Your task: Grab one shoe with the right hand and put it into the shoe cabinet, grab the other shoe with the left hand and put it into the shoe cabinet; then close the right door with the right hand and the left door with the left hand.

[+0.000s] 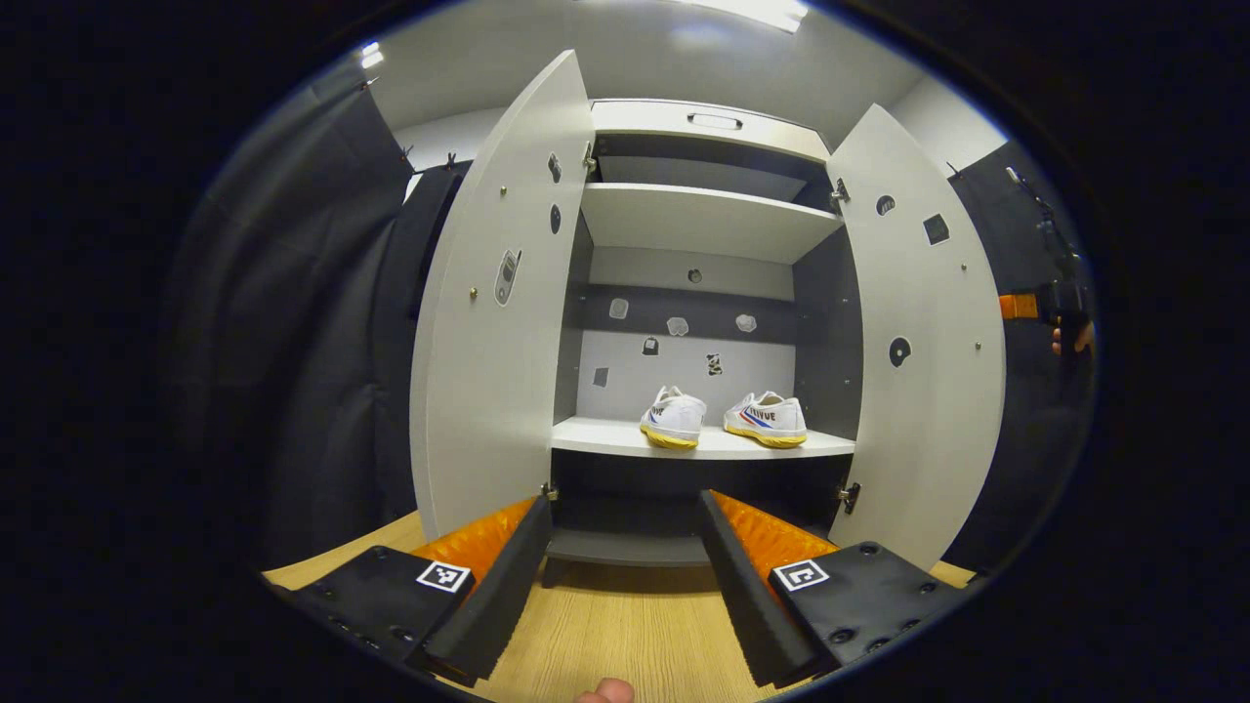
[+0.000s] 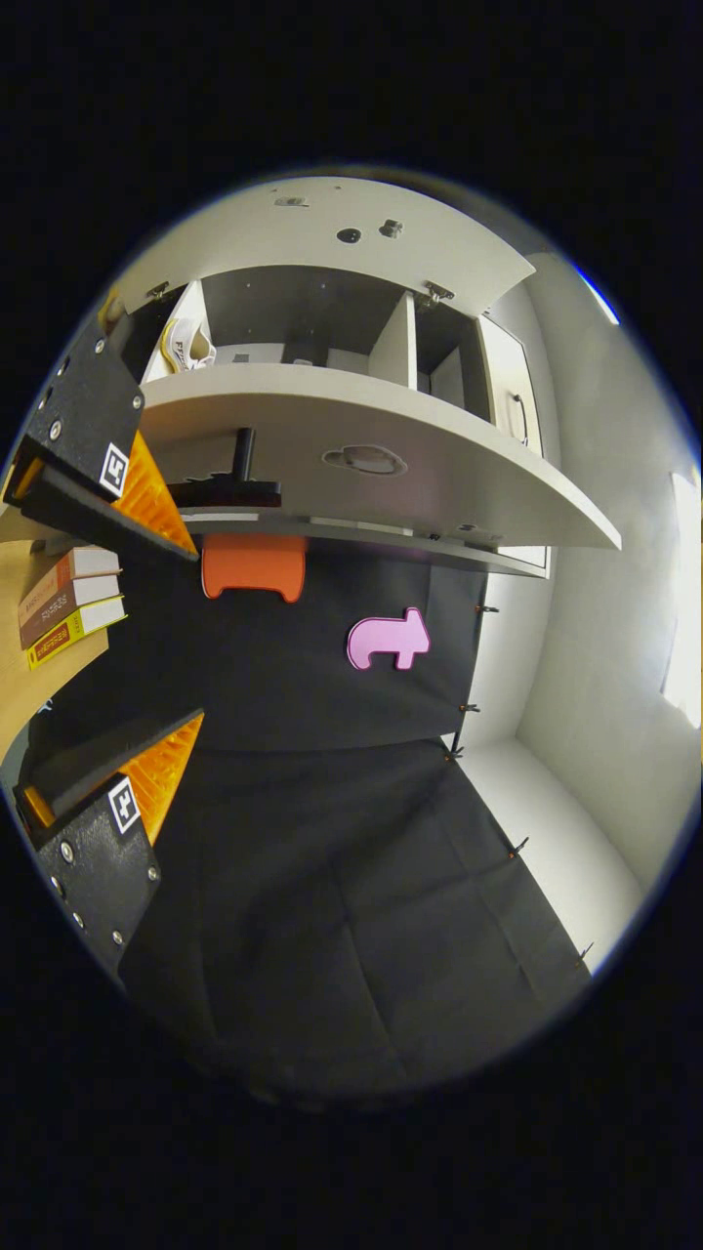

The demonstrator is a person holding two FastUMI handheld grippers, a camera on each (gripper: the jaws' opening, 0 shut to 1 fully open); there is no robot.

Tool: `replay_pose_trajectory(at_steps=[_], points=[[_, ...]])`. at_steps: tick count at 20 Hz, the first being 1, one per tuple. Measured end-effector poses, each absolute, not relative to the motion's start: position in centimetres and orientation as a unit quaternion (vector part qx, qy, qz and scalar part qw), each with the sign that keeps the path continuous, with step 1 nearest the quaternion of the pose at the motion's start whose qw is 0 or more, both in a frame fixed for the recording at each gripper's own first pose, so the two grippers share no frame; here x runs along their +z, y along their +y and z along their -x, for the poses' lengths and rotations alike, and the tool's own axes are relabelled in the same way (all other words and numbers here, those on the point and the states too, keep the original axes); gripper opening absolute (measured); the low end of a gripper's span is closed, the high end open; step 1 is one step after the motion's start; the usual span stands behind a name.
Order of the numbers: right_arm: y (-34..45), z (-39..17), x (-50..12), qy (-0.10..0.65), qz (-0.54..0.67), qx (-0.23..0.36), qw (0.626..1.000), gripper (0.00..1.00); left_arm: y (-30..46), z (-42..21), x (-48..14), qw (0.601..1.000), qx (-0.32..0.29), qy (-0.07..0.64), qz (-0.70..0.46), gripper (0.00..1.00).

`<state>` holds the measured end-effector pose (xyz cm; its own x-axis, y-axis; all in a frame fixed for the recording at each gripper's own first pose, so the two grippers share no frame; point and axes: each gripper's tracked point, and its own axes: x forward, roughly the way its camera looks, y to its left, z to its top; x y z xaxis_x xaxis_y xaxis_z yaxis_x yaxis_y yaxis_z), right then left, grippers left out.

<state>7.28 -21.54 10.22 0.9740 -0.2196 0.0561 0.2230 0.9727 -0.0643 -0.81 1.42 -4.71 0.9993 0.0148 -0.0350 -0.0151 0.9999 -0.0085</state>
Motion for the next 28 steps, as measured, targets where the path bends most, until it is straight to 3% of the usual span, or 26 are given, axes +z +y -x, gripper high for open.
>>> replay_pose_trajectory(at_steps=[7, 20, 22, 23, 28], points=[[-17.2, -7.4, 10.2, -0.024, 0.024, -0.08, 0.996, 0.88, 1.7, 0.9, -5.0, 1.0, -0.001, 0.019, 0.007, 0.97], [-5.8, -10.5, 9.8, -0.02, 0.014, 0.044, 0.999, 0.89, 3.6, 1.6, -4.3, 1.0, 0.015, 0.017, 0.001, 0.97], [-4.8, -10.7, 9.9, -0.022, 0.009, 0.055, 0.998, 0.97, 3.7, 1.6, -4.2, 1.0, 0.014, 0.017, 0.0, 0.97], [-4.2, -10.7, 9.9, -0.023, 0.008, 0.061, 0.998, 0.92, 3.6, 1.7, -4.2, 1.0, 0.014, 0.016, -0.001, 0.97], [-1.2, -11.9, 8.7, -0.01, 0.007, 0.087, 0.996, 0.92, 3.3, 1.7, -4.1, 1.0, 0.011, 0.018, -0.002, 0.97]])
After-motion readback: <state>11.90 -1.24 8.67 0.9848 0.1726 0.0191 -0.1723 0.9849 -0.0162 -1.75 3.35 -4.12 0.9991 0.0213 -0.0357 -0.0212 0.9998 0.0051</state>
